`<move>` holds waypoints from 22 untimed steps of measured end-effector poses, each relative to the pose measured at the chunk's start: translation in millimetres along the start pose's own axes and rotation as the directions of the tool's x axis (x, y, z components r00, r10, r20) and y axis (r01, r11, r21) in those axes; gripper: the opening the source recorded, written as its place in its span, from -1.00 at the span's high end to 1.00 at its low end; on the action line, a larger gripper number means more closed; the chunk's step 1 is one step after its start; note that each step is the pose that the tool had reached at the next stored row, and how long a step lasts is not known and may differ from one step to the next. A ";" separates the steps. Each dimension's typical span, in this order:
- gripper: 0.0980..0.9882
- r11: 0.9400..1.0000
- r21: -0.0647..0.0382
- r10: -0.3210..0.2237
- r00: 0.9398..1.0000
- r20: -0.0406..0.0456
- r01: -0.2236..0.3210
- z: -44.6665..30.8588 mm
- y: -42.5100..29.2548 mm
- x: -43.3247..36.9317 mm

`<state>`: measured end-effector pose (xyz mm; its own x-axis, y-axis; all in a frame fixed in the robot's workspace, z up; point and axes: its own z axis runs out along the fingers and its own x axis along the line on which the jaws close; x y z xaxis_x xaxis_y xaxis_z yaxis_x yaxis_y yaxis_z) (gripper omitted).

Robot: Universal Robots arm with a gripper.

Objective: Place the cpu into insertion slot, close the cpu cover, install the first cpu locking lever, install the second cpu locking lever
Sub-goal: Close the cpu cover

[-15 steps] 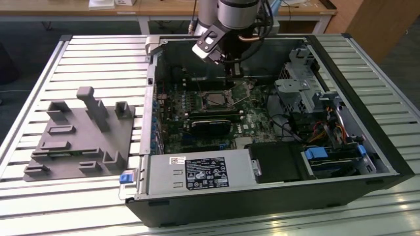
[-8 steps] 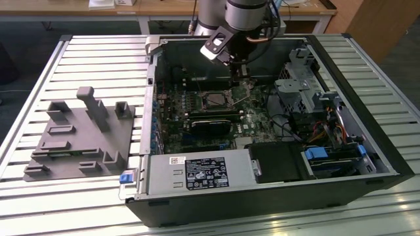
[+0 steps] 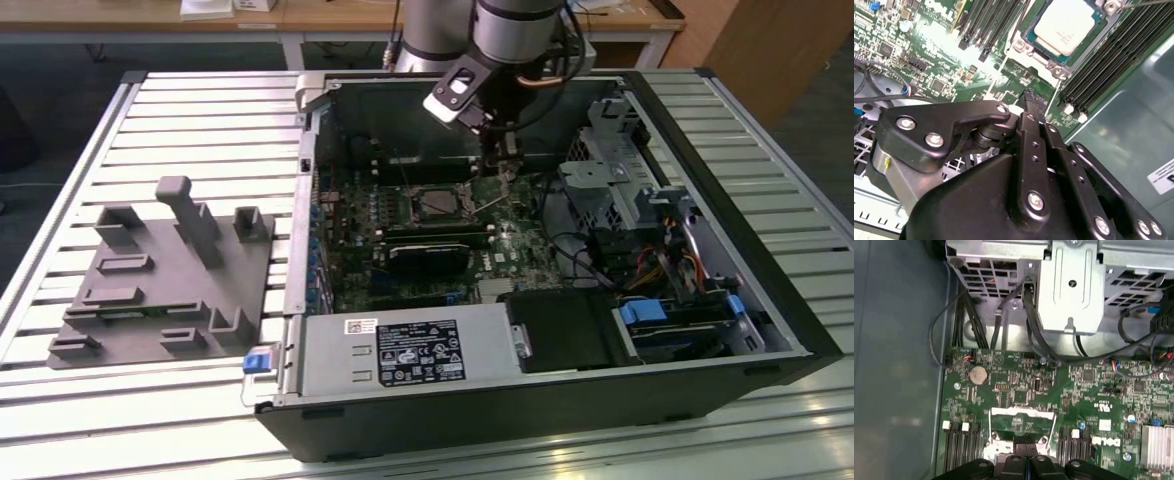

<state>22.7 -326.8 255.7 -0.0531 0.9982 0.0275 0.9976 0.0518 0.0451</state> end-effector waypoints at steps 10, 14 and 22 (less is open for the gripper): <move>0.98 1.000 0.001 0.000 1.000 0.010 0.000 3.0 13.3 -0.8; 0.98 1.000 0.001 0.000 1.000 0.010 0.000 4.2 19.2 -0.4; 0.98 1.000 0.001 0.000 1.000 0.010 0.000 6.2 30.1 1.1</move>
<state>53.0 -323.9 250.9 -0.0529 0.9984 0.0172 0.9976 0.0521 0.0445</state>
